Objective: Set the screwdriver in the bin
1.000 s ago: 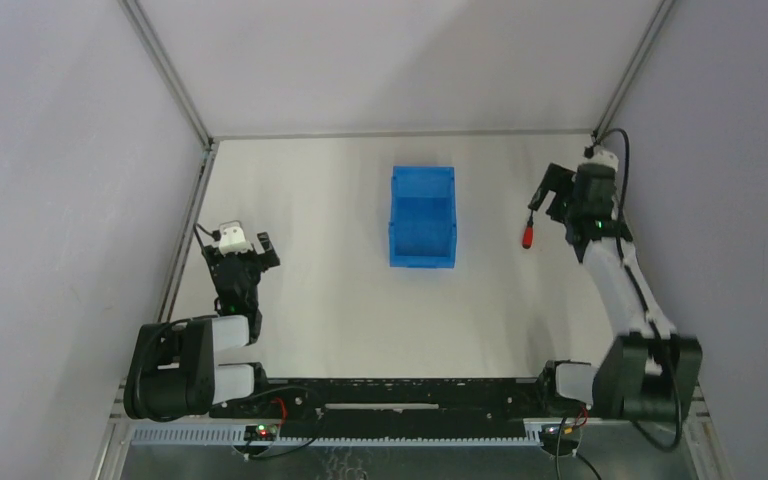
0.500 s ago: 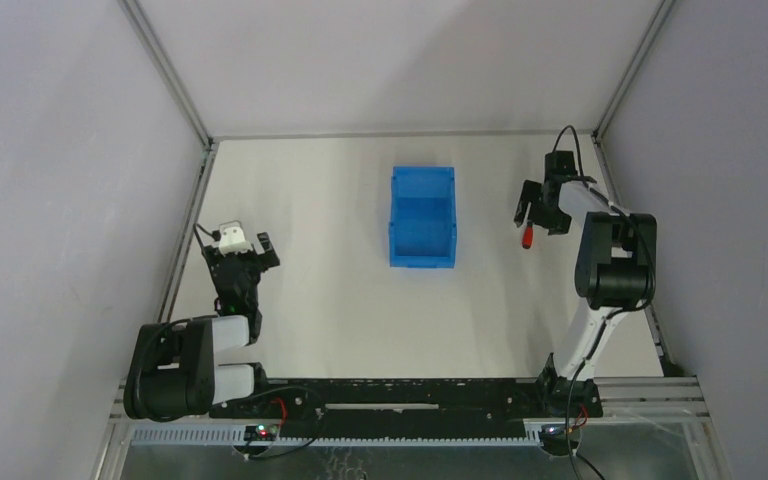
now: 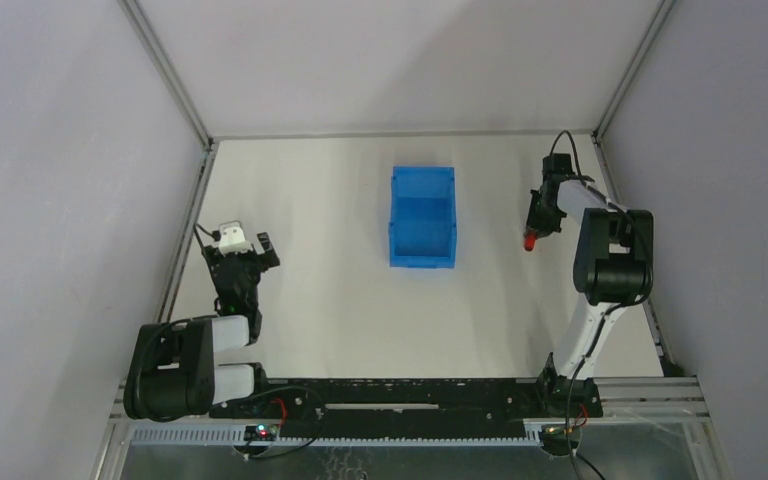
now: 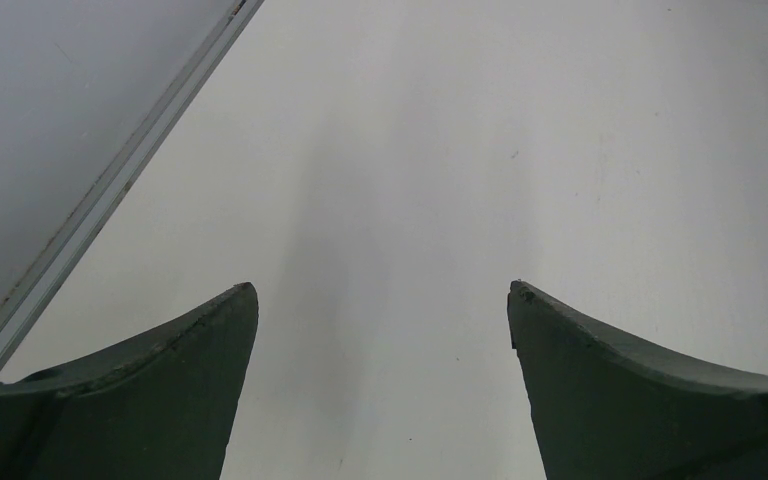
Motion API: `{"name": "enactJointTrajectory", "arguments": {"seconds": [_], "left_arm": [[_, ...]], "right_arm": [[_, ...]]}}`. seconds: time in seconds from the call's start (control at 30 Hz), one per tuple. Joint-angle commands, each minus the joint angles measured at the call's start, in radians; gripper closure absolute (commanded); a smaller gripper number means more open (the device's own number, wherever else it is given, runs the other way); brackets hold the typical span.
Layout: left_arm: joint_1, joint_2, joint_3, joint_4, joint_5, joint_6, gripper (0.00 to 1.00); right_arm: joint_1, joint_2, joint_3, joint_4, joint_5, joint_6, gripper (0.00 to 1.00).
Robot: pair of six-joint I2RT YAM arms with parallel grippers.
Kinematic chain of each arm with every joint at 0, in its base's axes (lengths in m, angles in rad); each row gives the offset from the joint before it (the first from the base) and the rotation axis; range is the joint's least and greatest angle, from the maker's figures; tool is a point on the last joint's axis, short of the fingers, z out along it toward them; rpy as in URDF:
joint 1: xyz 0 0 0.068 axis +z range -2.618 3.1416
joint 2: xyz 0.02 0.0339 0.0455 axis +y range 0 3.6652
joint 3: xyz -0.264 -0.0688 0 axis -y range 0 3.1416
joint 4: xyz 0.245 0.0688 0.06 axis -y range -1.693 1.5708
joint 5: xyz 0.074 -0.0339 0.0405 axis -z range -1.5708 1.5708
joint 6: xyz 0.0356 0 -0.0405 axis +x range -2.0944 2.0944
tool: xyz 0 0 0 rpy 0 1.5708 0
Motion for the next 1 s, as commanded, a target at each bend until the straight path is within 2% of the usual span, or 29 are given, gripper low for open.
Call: {"name": "enactJointTrajectory", "arguments": {"seconds": [0.0,0.13,0.33,0.5,0.8,0.97], "left_arm": [[-0.004,-0.015,0.045,0.075,-0.005,0.019,0.0],[-0.004,-0.015,0.044,0.075,-0.005,0.019,0.0],[-0.004,-0.014,0.045,0.075,-0.005,0.019,0.0],[-0.003,-0.015,0.044,0.075,-0.006,0.019,0.0],[-0.003,-0.015,0.044,0.075,-0.005,0.019,0.0],[-0.004,-0.015,0.044,0.075,-0.006,0.019,0.0]], "right_arm": [[0.011,-0.127,0.074,-0.091,0.013,-0.035,1.0],[0.018,-0.208,0.123,-0.173,0.024,-0.069,1.0],[0.07,-0.325,0.205,-0.302,-0.043,-0.102,0.99],[0.217,-0.335,0.309,-0.401,-0.034,-0.023,0.97],[0.505,-0.221,0.416,-0.314,-0.05,0.07,0.96],[0.595,-0.118,0.423,-0.233,0.014,0.09,0.97]]}}
